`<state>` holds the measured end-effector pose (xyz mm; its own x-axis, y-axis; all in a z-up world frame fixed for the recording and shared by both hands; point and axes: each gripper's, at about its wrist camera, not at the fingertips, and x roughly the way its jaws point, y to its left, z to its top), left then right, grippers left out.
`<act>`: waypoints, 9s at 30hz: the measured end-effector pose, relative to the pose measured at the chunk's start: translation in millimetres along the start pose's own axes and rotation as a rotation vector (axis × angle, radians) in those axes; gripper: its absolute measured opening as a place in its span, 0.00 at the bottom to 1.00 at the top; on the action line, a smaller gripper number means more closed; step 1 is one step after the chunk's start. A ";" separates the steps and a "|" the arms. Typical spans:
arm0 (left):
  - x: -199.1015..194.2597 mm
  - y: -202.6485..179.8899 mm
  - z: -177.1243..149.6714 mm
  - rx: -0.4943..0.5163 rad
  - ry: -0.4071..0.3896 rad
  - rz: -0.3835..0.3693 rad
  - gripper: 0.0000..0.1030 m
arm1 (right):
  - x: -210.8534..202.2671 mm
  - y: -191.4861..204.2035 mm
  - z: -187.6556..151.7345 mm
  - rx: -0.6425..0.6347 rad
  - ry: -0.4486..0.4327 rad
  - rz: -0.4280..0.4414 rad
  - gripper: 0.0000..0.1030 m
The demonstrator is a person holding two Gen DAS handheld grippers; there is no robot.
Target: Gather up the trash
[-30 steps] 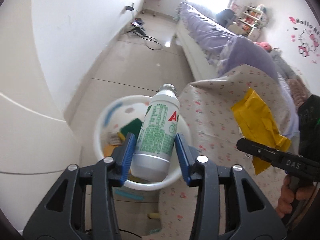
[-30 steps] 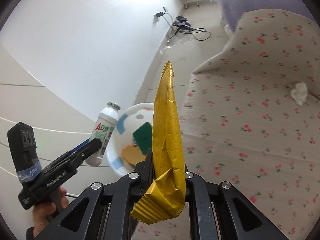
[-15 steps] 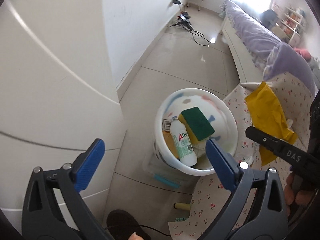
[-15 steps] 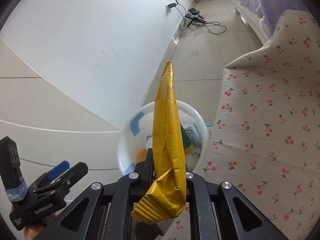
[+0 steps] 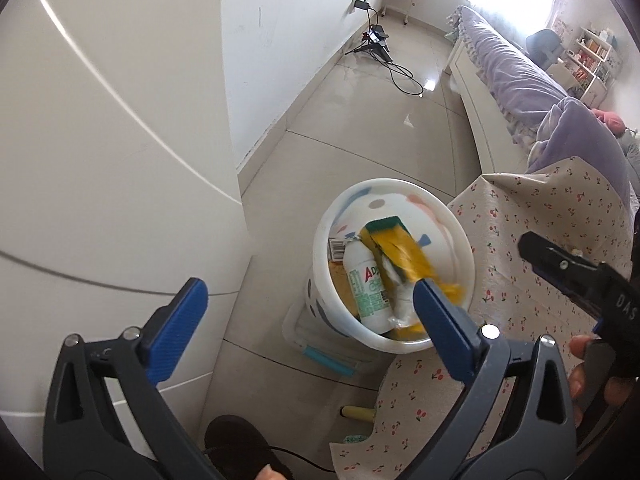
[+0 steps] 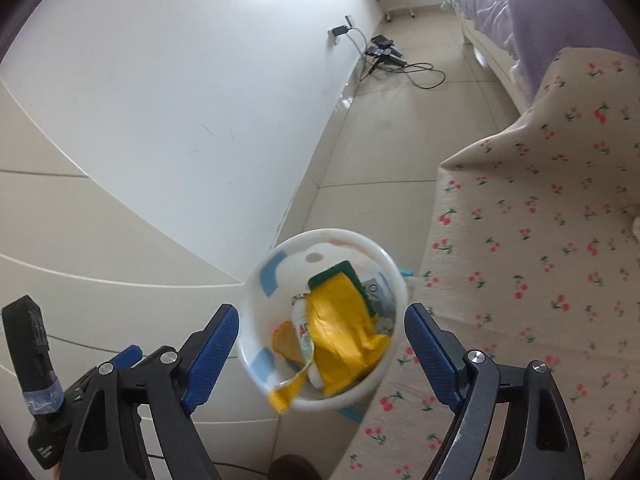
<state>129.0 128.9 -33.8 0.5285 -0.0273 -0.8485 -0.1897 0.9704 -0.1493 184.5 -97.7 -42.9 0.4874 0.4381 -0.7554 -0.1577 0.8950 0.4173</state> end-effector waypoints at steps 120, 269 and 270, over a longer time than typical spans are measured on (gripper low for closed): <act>96.1 -385.9 -36.9 0.511 -0.027 -0.443 0.15 | -218.5 -325.9 -89.1 0.394 -0.170 -0.507 0.49; -77.2 -109.0 -100.1 0.256 -0.147 -0.050 0.99 | -184.7 -36.6 -126.4 -0.027 -0.276 -0.443 1.00; -77.1 -109.3 -100.3 0.256 -0.147 -0.052 0.99 | -184.9 -36.6 -126.5 -0.025 -0.276 -0.444 1.00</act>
<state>25.9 0.9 -2.9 0.6495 -0.0619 -0.7578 0.0461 0.9981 -0.0420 -8.5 -200.9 17.5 0.7200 -0.0196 -0.6937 0.0966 0.9927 0.0722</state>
